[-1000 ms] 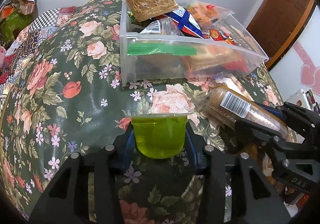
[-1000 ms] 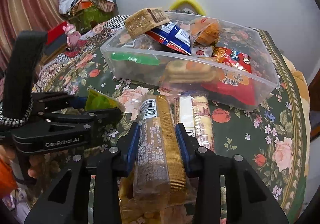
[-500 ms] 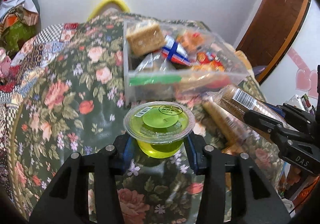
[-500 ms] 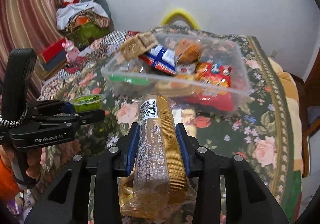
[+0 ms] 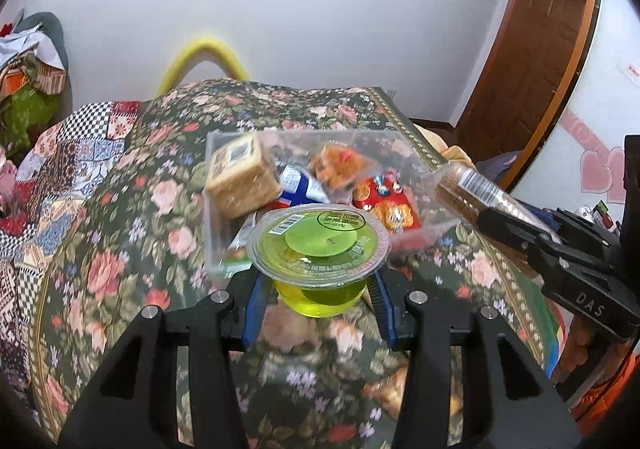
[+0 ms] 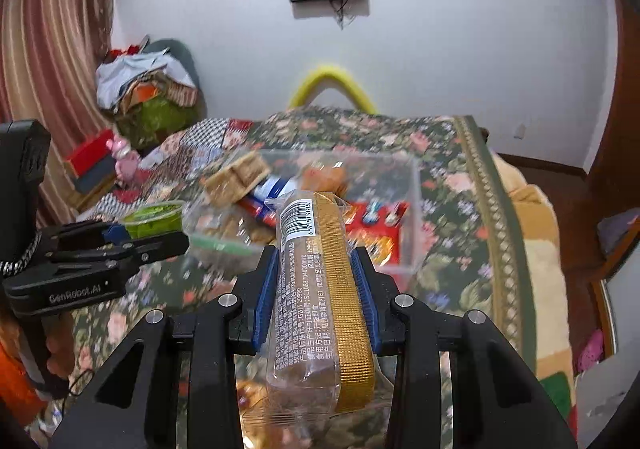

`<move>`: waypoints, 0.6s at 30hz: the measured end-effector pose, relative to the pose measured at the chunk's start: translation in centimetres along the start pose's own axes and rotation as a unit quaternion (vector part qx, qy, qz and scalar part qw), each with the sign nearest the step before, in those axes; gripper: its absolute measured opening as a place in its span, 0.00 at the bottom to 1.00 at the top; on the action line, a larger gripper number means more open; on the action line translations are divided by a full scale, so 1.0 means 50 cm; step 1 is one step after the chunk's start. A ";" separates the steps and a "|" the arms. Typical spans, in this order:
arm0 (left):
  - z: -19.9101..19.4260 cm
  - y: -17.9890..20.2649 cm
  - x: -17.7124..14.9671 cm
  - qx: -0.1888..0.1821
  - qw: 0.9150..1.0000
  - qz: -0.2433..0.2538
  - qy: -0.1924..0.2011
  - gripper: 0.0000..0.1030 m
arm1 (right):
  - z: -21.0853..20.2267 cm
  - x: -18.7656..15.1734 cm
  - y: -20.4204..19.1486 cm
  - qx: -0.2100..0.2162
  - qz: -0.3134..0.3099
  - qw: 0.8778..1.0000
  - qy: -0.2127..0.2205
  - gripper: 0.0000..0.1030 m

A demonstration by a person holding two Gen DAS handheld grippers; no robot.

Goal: Organize snacks
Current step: 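Lower the jelly cup and biscuit roll into the clear box and release both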

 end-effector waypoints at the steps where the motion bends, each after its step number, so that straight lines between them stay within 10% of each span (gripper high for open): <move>1: 0.008 0.003 0.005 -0.002 1.000 0.000 -0.001 0.44 | 0.003 0.006 0.005 -0.004 0.001 1.000 0.004 0.33; 18: 0.165 -0.001 0.027 -0.002 1.000 0.002 -0.023 0.44 | 0.152 0.033 0.069 -0.055 0.033 0.998 -0.003 0.33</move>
Point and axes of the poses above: each gripper's, at about its wrist camera, not at the fingertips, and z roughly the way its jaws point, y to its right, x to its top, the point moved 6 cm from there along z, roughly the way its jaws point, and after that the axes turned 11 degrees about y, right-handed, at the moved point
